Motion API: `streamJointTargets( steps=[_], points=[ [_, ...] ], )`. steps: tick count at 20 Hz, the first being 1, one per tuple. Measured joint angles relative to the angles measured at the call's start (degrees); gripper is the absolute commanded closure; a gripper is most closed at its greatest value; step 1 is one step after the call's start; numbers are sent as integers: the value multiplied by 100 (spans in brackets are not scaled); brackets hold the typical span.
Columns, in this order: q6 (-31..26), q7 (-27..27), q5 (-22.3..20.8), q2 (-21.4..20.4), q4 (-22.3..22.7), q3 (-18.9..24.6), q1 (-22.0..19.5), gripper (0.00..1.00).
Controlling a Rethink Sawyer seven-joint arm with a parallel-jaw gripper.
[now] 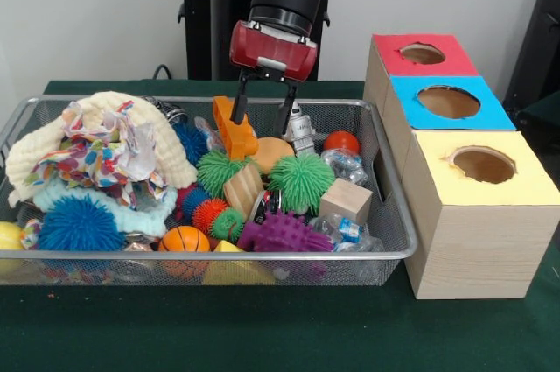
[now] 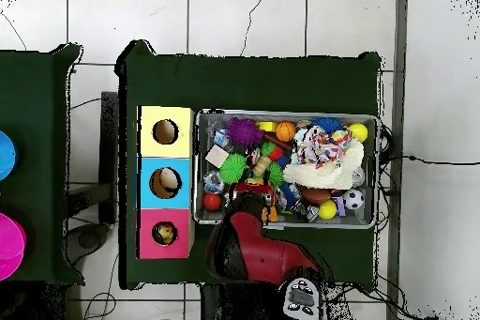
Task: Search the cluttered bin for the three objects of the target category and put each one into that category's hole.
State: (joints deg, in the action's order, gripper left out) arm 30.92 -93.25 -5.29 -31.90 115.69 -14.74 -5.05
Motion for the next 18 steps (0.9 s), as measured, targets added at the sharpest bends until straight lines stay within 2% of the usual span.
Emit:
streamJointTargets(
  steps=[18],
  points=[
    [20,0,502,0,54,-75,125,0]
  ],
)
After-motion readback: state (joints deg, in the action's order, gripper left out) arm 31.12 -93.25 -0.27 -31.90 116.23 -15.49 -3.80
